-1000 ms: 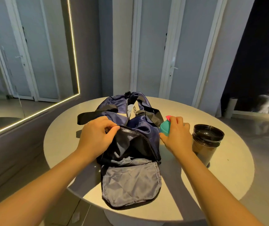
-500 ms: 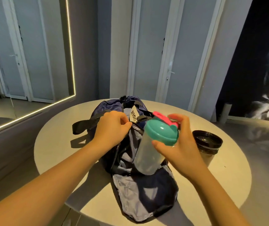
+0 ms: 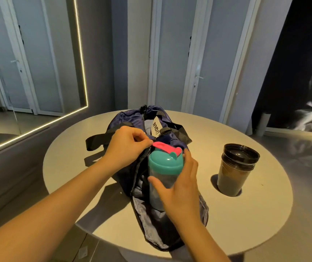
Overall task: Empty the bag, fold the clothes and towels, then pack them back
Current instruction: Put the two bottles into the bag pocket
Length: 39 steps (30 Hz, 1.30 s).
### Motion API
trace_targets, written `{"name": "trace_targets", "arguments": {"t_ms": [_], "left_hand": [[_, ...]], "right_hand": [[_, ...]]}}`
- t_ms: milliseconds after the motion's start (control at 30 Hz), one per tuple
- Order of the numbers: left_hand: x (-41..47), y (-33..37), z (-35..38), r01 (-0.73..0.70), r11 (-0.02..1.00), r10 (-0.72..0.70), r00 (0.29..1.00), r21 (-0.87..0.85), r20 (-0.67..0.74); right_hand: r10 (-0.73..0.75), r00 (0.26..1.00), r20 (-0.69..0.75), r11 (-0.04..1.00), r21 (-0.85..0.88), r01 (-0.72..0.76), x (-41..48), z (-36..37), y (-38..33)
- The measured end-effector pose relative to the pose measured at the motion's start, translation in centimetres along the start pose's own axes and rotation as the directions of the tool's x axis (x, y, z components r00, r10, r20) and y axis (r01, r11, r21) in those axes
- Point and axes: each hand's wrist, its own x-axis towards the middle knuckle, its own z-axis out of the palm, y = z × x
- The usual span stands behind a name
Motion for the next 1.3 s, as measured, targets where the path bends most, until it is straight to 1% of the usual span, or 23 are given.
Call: {"name": "trace_targets", "arguments": {"t_ms": [67, 200, 267, 333, 400, 467, 533, 600, 633, 667, 733, 767, 800, 833, 900, 967, 1000, 1067, 1100, 1200, 1300], "left_hand": [[-0.1, 0.1, 0.1, -0.018, 1.000, 0.018, 1.000, 0.009, 0.005], [0.2, 0.1, -0.8, -0.031, 0.999, 0.031, 0.999, 0.014, -0.036], [0.5, 0.2, -1.3, -0.026, 0.999, 0.027, 0.999, 0.021, -0.037], [0.6, 0.4, -1.3, -0.043, 0.998, 0.043, 0.999, 0.043, -0.008], [0.6, 0.7, -1.1, -0.085, 0.993, 0.083, 0.996, 0.084, 0.023], [0.5, 0.7, -0.9, -0.120, 0.982, 0.118, 0.993, 0.146, 0.025], [0.5, 0.3, -0.9, -0.121, 0.974, 0.120, 0.993, 0.189, 0.015], [0.5, -0.1, -0.9, -0.098, 0.980, 0.096, 0.995, 0.176, 0.021], [0.6, -0.2, -1.0, -0.085, 0.985, 0.081, 0.996, 0.149, 0.032], [0.6, -0.2, -1.0, -0.075, 0.990, 0.070, 0.996, 0.117, 0.048], [0.7, -0.1, -1.1, -0.077, 0.994, 0.072, 0.995, 0.073, 0.075], [0.7, 0.0, -1.0, -0.080, 0.995, 0.075, 0.994, 0.059, 0.080], [0.5, 0.0, -0.9, -0.080, 0.996, 0.077, 0.994, 0.045, 0.081], [0.3, 0.0, -0.7, -0.083, 0.996, 0.081, 0.994, 0.029, 0.074], [-0.3, -0.3, -0.2, -0.101, 0.995, 0.101, 0.994, 0.013, 0.029], [-0.9, -0.7, 0.3, -0.123, 0.992, 0.124, 0.992, 0.013, -0.021], [-1.1, -0.8, 0.4, -0.133, 0.991, 0.134, 0.990, 0.016, -0.037], [-1.1, -0.8, 0.4, -0.133, 0.991, 0.134, 0.990, 0.005, -0.035], [-1.1, -0.7, 0.3, -0.125, 0.992, 0.125, 0.992, -0.009, -0.019], [-0.8, -0.3, -0.2, -0.098, 0.993, 0.100, 0.995, -0.062, 0.018], [-0.1, 0.4, -1.1, -0.077, 0.993, 0.079, 0.996, -0.093, 0.028]], "right_hand": [[0.017, 1.000, 0.018, 1.000, -0.004, -0.017, -0.7, 0.9, 0.1], [0.058, 0.997, 0.044, 0.995, 0.078, -0.061, -0.9, 1.4, 0.5], [0.068, 0.991, 0.117, 0.984, 0.157, -0.086, -0.8, 1.3, 1.0], [0.072, 0.966, 0.247, 0.949, 0.282, -0.143, -0.8, 1.0, 1.3], [0.041, 0.946, 0.320, 0.936, 0.319, -0.149, -1.1, 0.8, 1.9], [0.037, 0.953, 0.300, 0.943, 0.306, -0.133, -1.6, 1.0, 2.2], [0.075, 0.972, 0.221, 0.961, 0.245, -0.130, -2.2, 1.1, 2.2], [0.090, 0.977, 0.191, 0.976, 0.177, -0.124, -2.3, 1.1, 2.4], [0.089, 0.977, 0.196, 0.975, 0.182, -0.125, -2.3, 1.1, 2.7], [0.099, 0.973, 0.211, 0.963, 0.226, -0.147, -2.3, 1.0, 3.1], [0.148, 0.954, 0.261, 0.910, 0.341, -0.235, -2.2, 0.8, 3.7], [0.167, 0.942, 0.290, 0.894, 0.359, -0.269, -2.1, 0.8, 3.8], [0.175, 0.936, 0.304, 0.895, 0.348, -0.280, -2.1, 0.9, 3.7], [0.188, 0.938, 0.292, 0.913, 0.301, -0.276, -2.3, 1.2, 3.5], [0.185, 0.966, 0.179, 0.974, 0.096, -0.204, -2.8, 1.5, 3.1], [0.138, 0.986, 0.096, 0.983, -0.135, -0.124, -3.0, 1.4, 2.4], [0.113, 0.989, 0.097, 0.972, -0.217, -0.090, -3.1, 1.4, 2.4], [0.075, 0.988, 0.138, 0.957, -0.288, -0.032, -3.2, 1.3, 2.5], [0.086, 0.984, 0.154, 0.961, -0.273, -0.042, -3.2, 1.3, 2.6], [0.139, 0.977, 0.160, 0.989, -0.077, -0.128, -2.8, 0.9, 2.8], [0.099, 0.975, 0.201, 0.992, 0.061, -0.114, -1.5, 0.2, 2.7]]}}
